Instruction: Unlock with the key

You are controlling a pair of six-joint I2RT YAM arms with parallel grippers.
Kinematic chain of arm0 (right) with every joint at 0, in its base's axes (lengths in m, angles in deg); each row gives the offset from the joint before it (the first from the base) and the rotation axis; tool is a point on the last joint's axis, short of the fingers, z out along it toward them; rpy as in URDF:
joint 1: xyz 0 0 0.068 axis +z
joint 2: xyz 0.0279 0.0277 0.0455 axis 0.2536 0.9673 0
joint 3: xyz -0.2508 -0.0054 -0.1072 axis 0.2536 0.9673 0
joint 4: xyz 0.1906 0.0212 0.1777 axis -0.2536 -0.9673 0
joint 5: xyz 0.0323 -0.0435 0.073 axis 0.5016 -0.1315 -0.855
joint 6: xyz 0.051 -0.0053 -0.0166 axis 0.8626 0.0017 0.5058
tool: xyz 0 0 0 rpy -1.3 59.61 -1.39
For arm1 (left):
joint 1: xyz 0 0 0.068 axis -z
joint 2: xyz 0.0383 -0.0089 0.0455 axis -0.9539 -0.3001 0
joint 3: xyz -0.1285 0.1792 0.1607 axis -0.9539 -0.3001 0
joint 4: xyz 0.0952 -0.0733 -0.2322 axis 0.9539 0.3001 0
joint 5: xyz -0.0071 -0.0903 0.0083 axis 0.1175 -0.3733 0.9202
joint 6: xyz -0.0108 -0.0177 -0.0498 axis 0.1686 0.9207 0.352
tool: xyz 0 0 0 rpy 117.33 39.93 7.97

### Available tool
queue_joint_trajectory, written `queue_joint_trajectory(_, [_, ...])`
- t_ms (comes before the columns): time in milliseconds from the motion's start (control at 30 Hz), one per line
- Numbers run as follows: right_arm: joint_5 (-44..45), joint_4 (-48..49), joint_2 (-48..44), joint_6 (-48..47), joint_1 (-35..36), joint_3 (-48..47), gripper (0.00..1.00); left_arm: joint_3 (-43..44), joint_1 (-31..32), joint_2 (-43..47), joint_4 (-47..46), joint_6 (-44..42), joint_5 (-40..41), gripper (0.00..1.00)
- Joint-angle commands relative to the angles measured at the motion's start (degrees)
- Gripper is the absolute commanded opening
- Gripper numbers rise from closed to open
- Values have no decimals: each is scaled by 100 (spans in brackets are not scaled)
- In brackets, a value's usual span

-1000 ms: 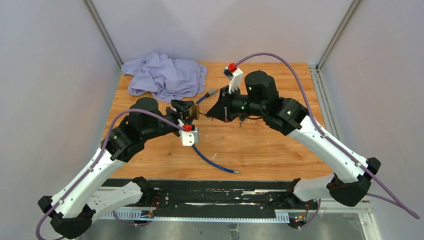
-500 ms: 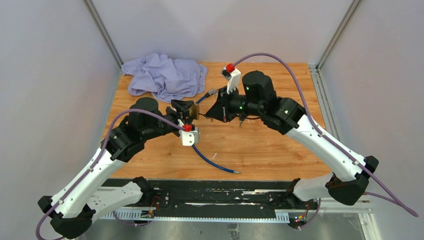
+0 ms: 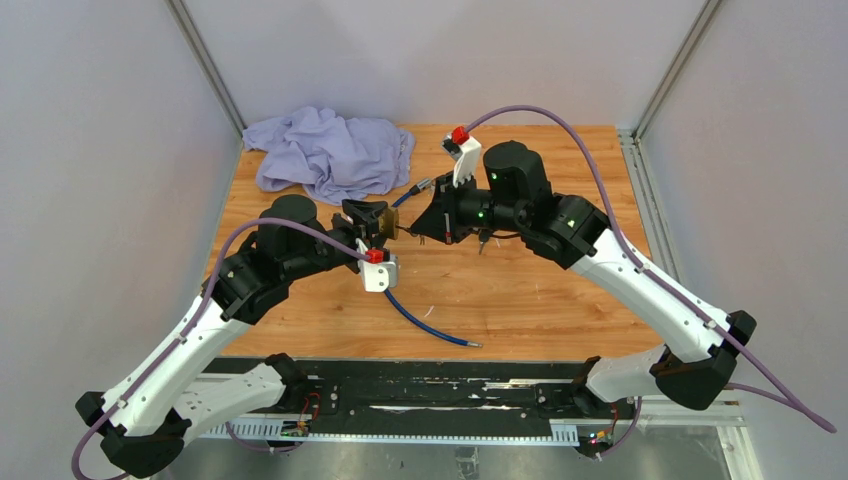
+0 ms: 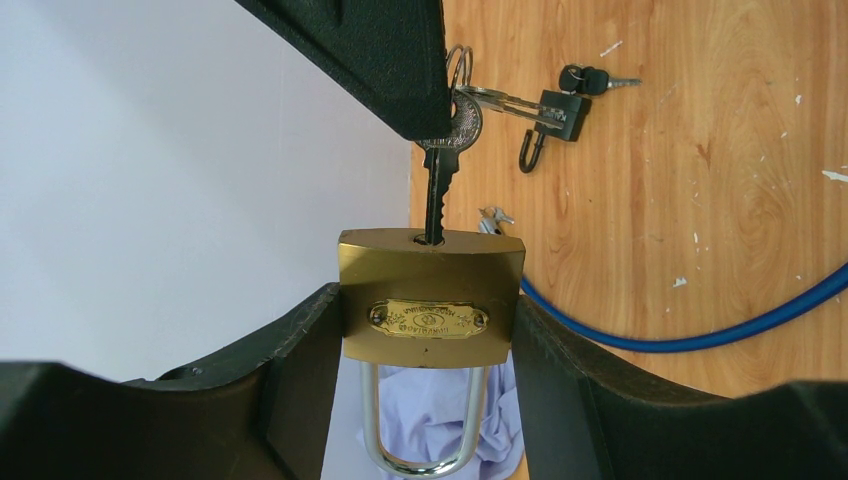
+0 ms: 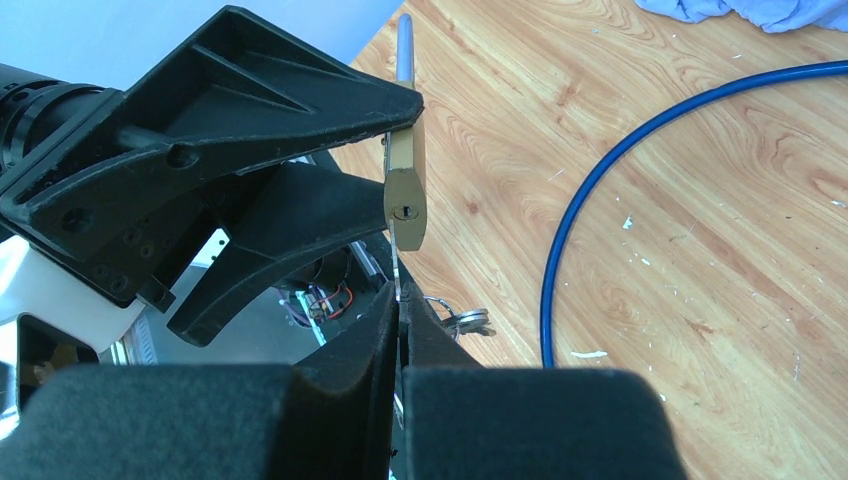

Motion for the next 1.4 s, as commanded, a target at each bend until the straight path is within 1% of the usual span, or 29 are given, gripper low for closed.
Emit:
queue_joint_trajectory(0, [44,208,24,74,76,-53,1,12,64,162,-438,-126,37,0])
queue_joint_trajectory(667, [128,258,127,98,118,22,1,33,91,157,-432,-146,91,0])
queue_joint_trajectory(967, [350,134,-36,-81,118,140,1,-11,91,192,-425,-144,81,0])
queue_joint_trajectory(1167, [211,180,-24,-74,118,119,1,2,100,172,-417,-129,59,0])
queue_joint_trajectory(1367, [175,240,-228,-217,110,212,1,-11,100,189,-397,-136,90,0])
